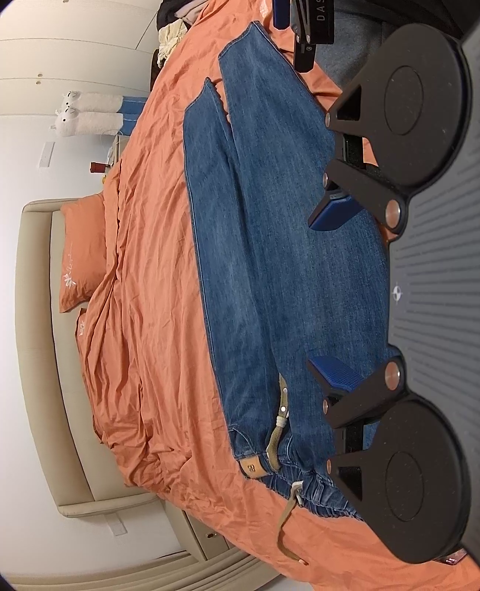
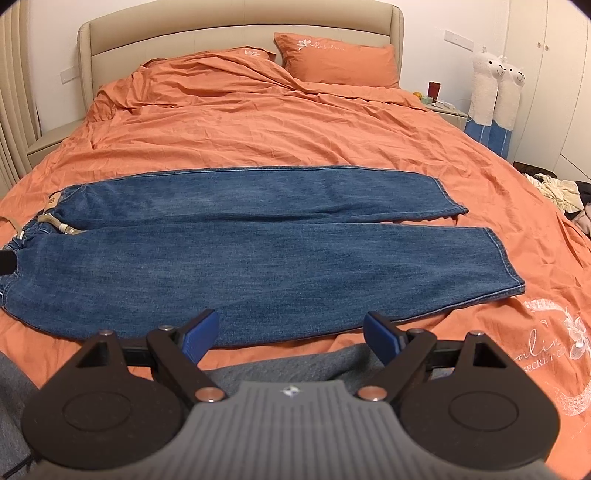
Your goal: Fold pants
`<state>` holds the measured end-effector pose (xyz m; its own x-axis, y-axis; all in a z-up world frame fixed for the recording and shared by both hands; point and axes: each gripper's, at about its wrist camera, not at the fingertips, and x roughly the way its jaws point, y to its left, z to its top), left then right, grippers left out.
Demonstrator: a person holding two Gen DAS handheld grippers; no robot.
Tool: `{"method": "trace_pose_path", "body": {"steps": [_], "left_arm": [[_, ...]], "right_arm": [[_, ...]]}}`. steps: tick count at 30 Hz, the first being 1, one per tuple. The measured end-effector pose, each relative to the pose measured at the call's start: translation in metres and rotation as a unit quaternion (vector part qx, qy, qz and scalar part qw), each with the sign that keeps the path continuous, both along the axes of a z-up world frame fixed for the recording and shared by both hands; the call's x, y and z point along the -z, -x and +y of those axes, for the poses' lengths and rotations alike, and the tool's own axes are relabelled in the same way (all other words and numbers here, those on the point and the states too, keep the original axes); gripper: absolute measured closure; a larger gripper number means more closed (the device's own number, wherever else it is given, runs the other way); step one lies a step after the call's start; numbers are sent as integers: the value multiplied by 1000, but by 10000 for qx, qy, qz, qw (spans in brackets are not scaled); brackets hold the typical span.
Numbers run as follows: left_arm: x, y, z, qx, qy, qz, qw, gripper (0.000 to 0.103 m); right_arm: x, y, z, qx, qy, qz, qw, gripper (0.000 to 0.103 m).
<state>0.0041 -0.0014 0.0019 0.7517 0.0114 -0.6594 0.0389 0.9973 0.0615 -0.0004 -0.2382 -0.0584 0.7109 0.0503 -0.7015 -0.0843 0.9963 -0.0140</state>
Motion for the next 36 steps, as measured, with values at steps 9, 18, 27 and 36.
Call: {"method": "trace_pose_path", "body": {"steps": [9, 18, 27, 36], "left_arm": [[-2, 1, 0, -18, -7, -5, 10000, 12], [-3, 4, 4, -43, -4, -38, 10000, 12], [-3, 5, 4, -42, 0, -43, 10000, 12], [-3, 5, 5, -48, -13, -49, 10000, 13]], "right_arm": [[-2, 3, 2, 17, 21, -28, 10000, 21], [-5, 5, 7, -53, 95, -92, 9999, 21], [-5, 6, 7, -63, 154, -79, 9998, 21], [-5, 7, 8, -72, 159, -85, 9998, 21]]}}
